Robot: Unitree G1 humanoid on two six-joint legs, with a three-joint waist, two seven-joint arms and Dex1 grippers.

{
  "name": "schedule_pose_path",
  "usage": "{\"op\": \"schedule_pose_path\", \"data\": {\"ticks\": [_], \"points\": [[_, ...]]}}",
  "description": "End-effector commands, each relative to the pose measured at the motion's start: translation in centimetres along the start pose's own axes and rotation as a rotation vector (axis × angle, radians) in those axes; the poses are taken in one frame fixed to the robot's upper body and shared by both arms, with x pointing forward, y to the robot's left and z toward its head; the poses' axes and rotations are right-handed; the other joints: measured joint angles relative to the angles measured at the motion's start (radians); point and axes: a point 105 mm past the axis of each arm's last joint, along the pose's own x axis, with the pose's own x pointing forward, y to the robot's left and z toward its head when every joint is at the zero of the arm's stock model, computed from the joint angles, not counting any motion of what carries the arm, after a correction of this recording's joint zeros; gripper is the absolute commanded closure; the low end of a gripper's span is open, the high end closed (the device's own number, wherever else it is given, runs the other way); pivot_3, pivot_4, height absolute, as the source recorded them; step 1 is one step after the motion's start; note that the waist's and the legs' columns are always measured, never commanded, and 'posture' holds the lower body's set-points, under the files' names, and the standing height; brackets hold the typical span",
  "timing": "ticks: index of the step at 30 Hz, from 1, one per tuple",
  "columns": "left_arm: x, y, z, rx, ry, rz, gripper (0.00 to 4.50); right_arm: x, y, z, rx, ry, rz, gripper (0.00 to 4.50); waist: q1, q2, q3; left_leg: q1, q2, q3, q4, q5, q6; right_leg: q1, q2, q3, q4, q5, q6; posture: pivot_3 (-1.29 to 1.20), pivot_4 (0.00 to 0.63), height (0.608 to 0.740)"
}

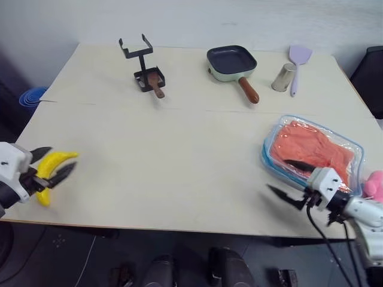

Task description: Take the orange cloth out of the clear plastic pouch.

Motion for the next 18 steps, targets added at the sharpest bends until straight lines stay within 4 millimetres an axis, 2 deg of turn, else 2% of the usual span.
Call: {"op": "schedule_pose_path", "data": {"ticks": [1, 4, 8, 11, 14, 16, 18], "points": [[2.0, -4.2, 1.6, 0.04, -0.063, -0.268, 0.03, 0.0, -1.3, -2.2, -0.032, 0.132, -0.061, 0.0, -0.001, 0.001, 0.0, 0.0, 0.0, 0.0, 0.0, 0.001, -0.001, 0.0, 0.0, 0.0, 0.0, 0.0, 0.0, 0.0, 0.15, 0.74], [3.8, -7.4, 2.2, 0.045, -0.099, -0.442, 0.0, 0.3, -1.4, -3.6, 0.004, 0.206, -0.035, 0.57, -0.006, 0.004, -0.001, 0.001, 0.0, 0.001, 0.0, 0.002, -0.001, 0.001, 0.0, 0.0, 0.001, 0.0, -0.001, 0.0, 0.15, 0.74], [4.8, -8.6, 3.3, 0.074, -0.17, -0.507, 0.0, 1.1, -2.2, -3.3, 0.002, 0.203, -0.038, 1.77, -0.007, 0.003, -0.001, 0.002, 0.0, 0.002, 0.0, 0.004, 0.0, 0.002, 0.0, 0.0, 0.002, 0.0, 0.001, 0.0, 0.15, 0.74], [4.4, -9.9, 3.7, 0.043, -0.206, -0.577, 0.0, 1.9, -1.6, -2.6, -0.006, 0.176, 0.034, 2.8, -0.007, 0.003, -0.001, 0.001, 0.0, 0.002, 0.0, 0.004, 0.0, 0.001, 0.0, 0.0, 0.002, 0.0, 0.001, 0.0, 0.15, 0.74], [3.8, -10.4, 3.0, 0.003, -0.17, -0.597, 0.0, 3.6, -0.3, -0.5, -0.008, 0.084, 0.136, 3.81, -0.018, 0.003, -0.001, 0.001, 0.0, 0.002, 0.0, 0.004, 0.0, 0.001, 0.0, 0.0, 0.002, 0.0, 0.001, 0.0, 0.15, 0.74], [3.6, -10.2, 2.6, -0.017, -0.168, -0.571, 0.0, 5.3, 1.1, 1.9, -0.012, -0.014, 0.228, 4.44, -0.028, 0.003, -0.001, 0.001, 0.001, 0.001, 0.0, 0.005, -0.001, 0.001, 0.001, 0.0, 0.002, 0.0, 0.001, 0.0, 0.15, 0.74], [3.4, -9.9, 2.3, -0.038, -0.17, -0.539, 0.0, 6.9, 2.7, 4.4, -0.009, -0.111, 0.316, 4.48, -0.032, 0.003, -0.001, 0.001, 0.002, 0.001, 0.0, 0.005, -0.002, 0.001, 0.002, 0.0, 0.002, 0.0, 0.001, 0.0, 0.15, 0.74]]}}
